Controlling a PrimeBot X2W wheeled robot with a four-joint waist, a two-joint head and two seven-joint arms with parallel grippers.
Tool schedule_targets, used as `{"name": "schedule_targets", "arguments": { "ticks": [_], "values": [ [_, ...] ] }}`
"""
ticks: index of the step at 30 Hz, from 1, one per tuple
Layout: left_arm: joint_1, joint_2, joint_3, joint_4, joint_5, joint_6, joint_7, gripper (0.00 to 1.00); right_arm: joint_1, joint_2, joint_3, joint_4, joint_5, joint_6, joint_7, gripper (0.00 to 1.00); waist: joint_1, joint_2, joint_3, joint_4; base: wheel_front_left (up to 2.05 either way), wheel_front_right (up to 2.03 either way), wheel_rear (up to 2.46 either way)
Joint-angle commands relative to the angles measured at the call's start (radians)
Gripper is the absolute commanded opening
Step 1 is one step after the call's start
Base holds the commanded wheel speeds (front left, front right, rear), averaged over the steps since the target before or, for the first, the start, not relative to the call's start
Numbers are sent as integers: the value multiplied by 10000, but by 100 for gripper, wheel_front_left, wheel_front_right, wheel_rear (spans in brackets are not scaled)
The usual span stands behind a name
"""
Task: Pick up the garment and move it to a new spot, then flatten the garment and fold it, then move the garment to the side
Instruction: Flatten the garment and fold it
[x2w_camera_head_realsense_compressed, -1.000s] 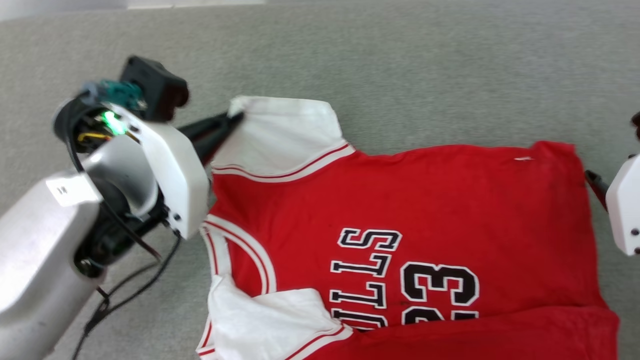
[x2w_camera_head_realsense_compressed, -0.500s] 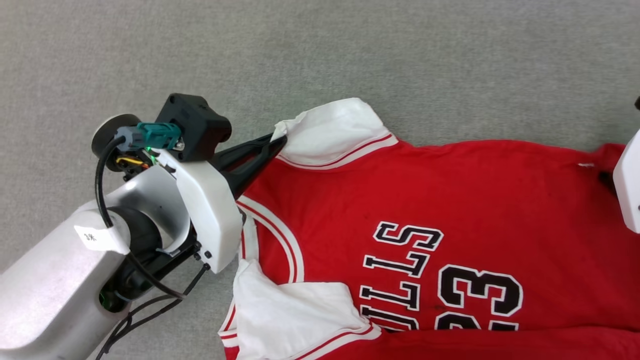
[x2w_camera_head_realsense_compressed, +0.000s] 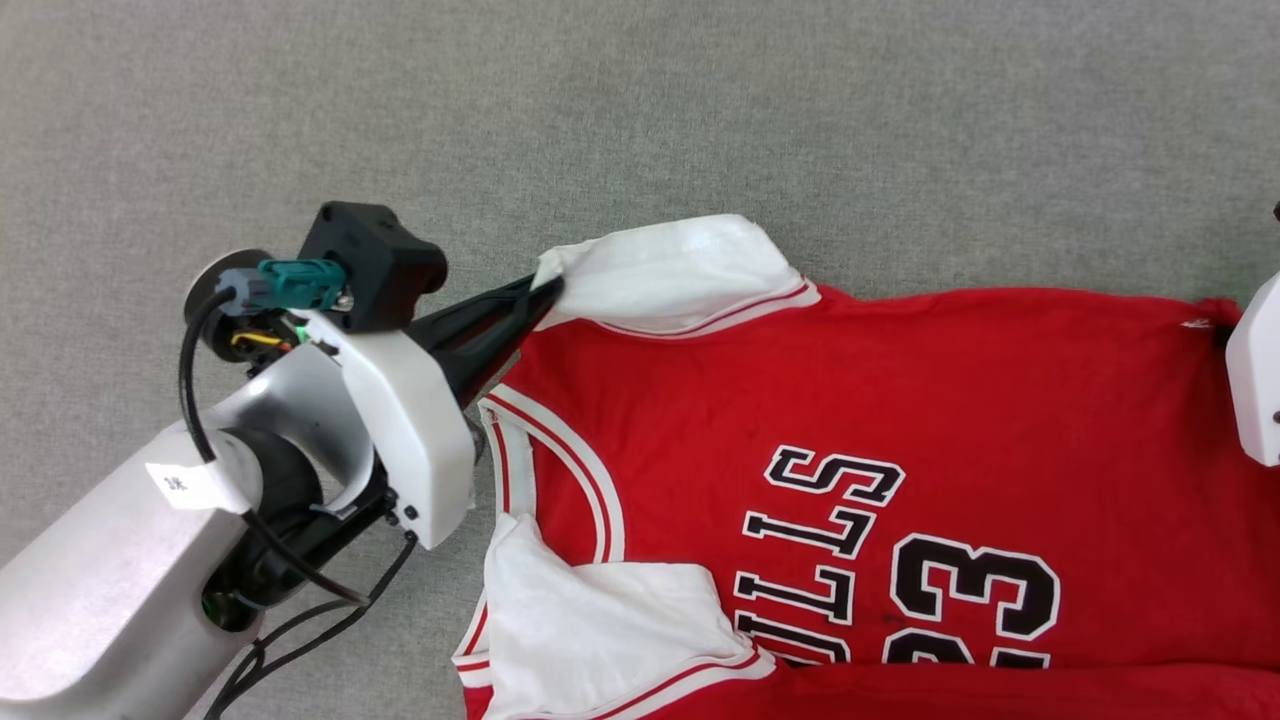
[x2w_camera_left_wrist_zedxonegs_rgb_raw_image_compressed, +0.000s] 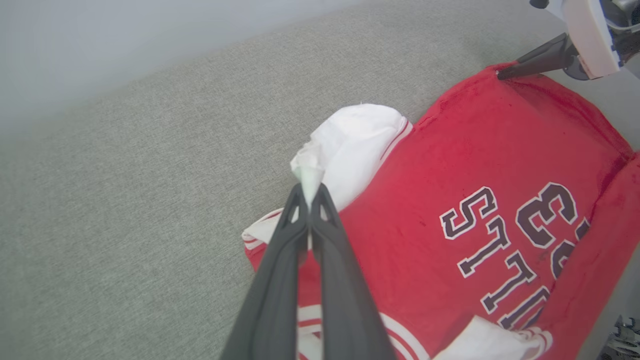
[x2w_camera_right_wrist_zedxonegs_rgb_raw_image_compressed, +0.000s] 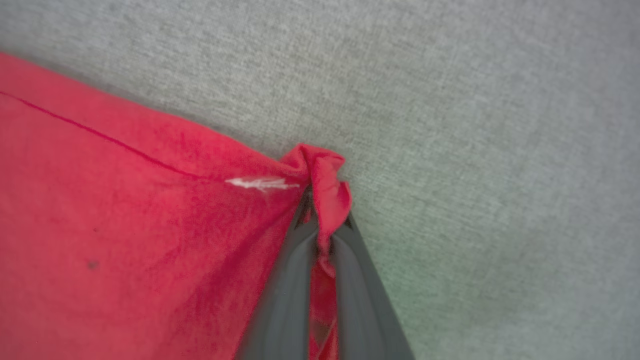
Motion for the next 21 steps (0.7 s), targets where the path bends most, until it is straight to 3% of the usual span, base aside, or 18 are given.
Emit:
{"name": "schedule_targets", "arguments": {
  "ticks": [1, 10, 21],
  "values": [
    [192, 64, 75, 83, 26, 53, -109, 0, 198, 147, 101, 305, 70, -5, -136, 0, 2, 0, -165, -60, 0, 0, 0],
    [1240, 393, 366, 450, -307, 441, -692, 0, 874, 254, -522, -387, 480, -6, -1521, 0, 2, 0, -1497, -429, 0, 0, 0],
    [3915, 1229, 455, -569, -537, 1561, -1389, 0, 3488, 780, -1423, -2114, 1189, -5, -2526, 0, 2, 0, -2711, -880, 0, 0, 0]
  ]
}}
